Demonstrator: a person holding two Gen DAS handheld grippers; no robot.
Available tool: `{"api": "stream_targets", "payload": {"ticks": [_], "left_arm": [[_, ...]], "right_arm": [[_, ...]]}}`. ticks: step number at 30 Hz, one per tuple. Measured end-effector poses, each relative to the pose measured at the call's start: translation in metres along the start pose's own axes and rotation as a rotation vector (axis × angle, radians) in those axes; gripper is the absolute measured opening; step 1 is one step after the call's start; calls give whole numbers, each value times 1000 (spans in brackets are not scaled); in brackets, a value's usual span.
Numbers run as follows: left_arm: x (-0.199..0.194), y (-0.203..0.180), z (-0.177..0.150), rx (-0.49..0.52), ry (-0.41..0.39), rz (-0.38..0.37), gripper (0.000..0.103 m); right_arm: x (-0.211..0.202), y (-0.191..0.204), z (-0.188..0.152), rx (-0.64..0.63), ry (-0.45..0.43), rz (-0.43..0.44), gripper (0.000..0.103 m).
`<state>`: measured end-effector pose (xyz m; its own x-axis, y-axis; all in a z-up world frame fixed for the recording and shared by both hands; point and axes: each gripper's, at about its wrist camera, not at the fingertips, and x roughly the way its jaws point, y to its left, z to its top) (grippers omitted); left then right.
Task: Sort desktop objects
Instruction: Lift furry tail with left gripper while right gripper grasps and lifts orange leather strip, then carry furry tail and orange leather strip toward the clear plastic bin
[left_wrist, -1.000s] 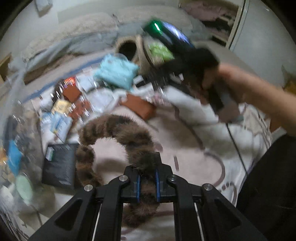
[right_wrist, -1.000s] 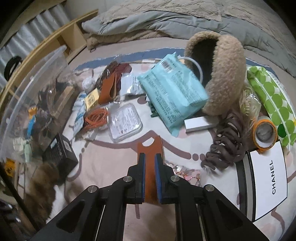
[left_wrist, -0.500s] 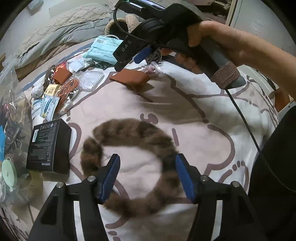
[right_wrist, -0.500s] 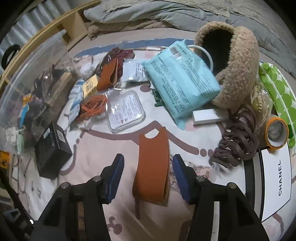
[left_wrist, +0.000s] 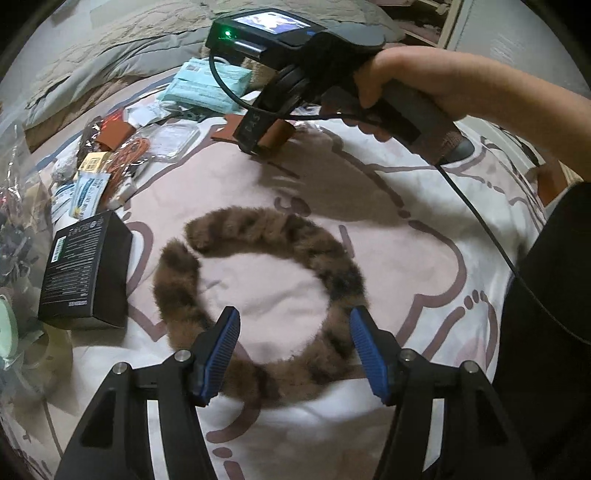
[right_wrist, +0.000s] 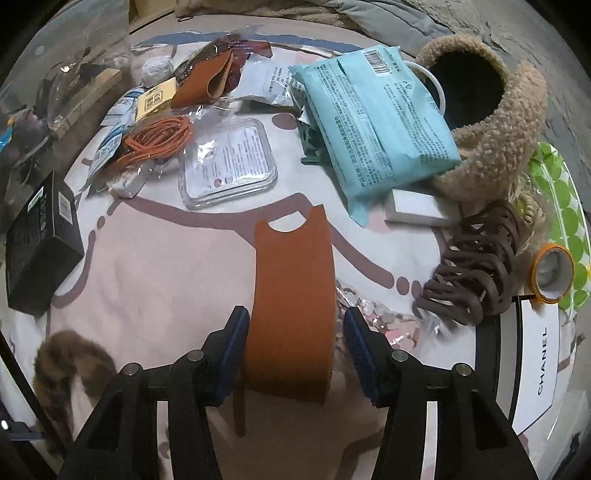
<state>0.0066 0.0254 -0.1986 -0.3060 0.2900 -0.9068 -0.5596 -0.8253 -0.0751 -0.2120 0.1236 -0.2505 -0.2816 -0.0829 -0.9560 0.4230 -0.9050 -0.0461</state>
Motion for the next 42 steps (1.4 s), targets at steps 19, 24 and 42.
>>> {"api": "stream_targets", "payload": {"ticks": [19, 24, 42], "left_arm": [[29, -21, -12, 82, 131, 5, 34], [27, -21, -15, 57, 130, 3, 25], [41, -31, -13, 34, 93, 39, 30]], "right_arm": [[-62, -21, -86, 61, -12, 180, 45], [-59, 0, -116, -25, 44, 195, 45], [-31, 23, -127, -109, 78, 121, 46]]}}
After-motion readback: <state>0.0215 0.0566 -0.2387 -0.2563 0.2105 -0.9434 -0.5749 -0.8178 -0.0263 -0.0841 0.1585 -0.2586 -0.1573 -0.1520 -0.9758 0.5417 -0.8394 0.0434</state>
